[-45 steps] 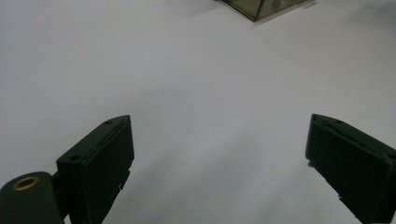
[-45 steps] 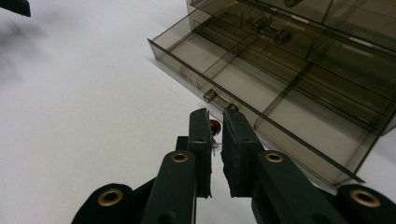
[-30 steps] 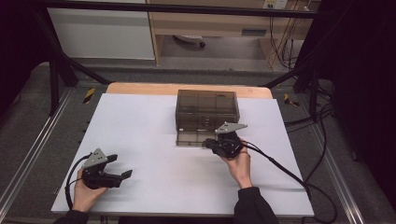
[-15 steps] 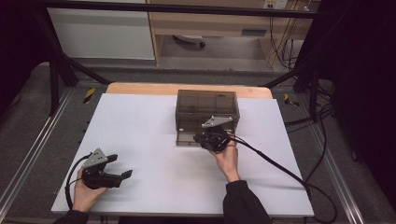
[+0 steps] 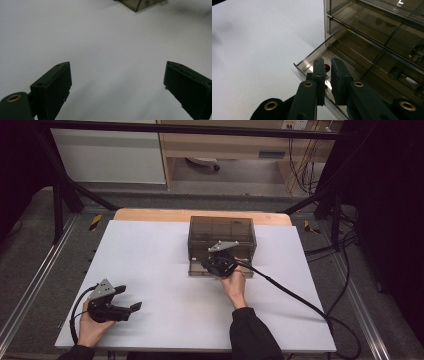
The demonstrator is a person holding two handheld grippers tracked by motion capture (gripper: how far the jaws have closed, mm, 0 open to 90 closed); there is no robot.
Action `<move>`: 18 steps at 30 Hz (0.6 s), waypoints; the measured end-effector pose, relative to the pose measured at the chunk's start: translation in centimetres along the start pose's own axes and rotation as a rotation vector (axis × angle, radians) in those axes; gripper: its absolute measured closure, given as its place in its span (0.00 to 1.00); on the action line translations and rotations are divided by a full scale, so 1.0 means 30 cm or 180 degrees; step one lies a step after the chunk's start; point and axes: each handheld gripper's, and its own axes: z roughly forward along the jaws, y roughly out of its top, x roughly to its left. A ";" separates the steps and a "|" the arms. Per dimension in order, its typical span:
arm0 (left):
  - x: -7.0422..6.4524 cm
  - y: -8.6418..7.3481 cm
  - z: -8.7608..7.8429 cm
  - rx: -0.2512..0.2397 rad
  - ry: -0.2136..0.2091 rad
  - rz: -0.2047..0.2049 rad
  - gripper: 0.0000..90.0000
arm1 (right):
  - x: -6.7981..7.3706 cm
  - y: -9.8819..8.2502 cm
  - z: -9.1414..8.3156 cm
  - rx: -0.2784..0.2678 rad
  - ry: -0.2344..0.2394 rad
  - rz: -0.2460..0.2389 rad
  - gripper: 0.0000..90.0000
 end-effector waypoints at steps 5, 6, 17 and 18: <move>0.000 0.000 0.000 -0.0001 -0.0001 -0.0001 0.09 | -0.005 -0.007 0.036 0.0032 -0.0027 0.0006 0.91; 0.001 -0.001 0.000 0.0003 -0.0002 0.0001 0.09 | -0.011 -0.011 0.048 0.0054 -0.0044 0.0007 0.91; 0.000 -0.001 0.000 0.0002 -0.0005 0.0002 0.09 | -0.031 -0.031 0.096 0.0148 -0.0139 0.0061 0.91; 0.000 -0.001 0.000 0.0002 -0.0005 0.0001 0.09 | -0.032 -0.033 0.099 0.0157 -0.0139 0.0053 0.91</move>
